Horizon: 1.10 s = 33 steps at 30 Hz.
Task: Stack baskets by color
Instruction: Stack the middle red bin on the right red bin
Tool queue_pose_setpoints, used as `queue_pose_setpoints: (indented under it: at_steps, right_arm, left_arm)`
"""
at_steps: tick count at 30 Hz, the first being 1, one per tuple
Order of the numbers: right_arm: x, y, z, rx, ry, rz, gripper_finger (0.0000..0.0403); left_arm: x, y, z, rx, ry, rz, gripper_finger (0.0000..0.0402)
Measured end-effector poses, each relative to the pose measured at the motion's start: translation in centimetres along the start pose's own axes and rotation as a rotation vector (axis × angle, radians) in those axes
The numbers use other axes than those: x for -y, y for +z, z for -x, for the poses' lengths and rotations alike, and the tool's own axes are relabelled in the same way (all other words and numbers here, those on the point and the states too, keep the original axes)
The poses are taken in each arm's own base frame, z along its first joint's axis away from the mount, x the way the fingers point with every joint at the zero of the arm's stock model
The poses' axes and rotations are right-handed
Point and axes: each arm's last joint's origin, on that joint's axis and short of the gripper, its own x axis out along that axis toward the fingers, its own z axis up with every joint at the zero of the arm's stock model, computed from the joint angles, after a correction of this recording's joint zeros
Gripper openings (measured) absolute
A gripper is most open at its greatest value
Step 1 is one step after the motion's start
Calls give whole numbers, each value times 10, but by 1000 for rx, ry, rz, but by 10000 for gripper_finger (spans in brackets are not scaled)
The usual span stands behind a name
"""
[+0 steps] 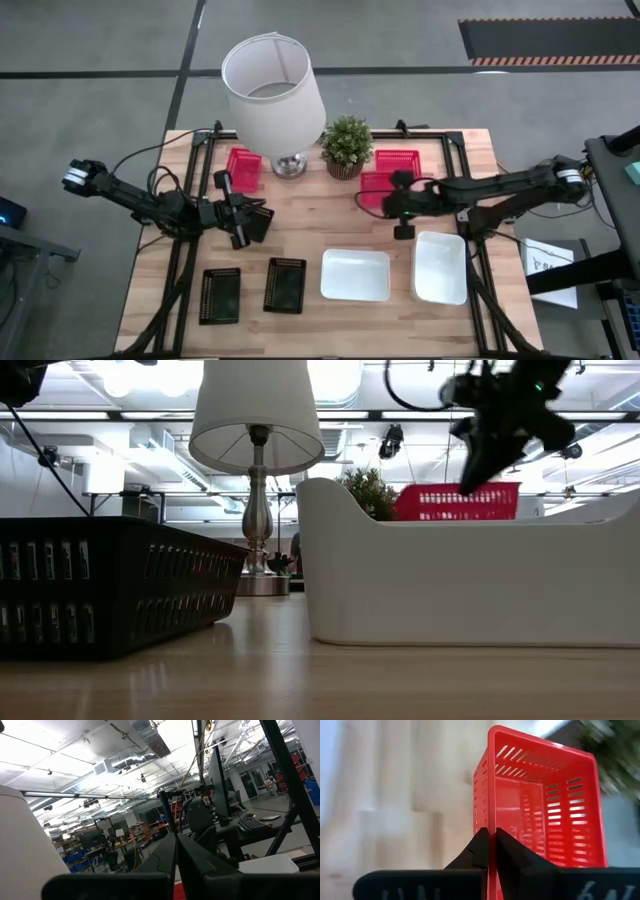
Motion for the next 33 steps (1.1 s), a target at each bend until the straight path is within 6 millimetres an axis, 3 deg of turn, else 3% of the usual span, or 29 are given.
queue_pose_setpoints:
  at_steps: [10, 19, 33]
  right_arm:
    - [16, -47, -18, -11, -132, -137, 9]
    - [41, -56, -25, -68, -189, -119, 9]
    - [74, -70, -31, -58, -95, -62, 9]
  left_arm:
    - [0, 1, 0, 5, 3, 3, 0]
    - [0, 1, 0, 6, 3, 3, 0]
    - [0, 1, 0, 6, 3, 2, 0]
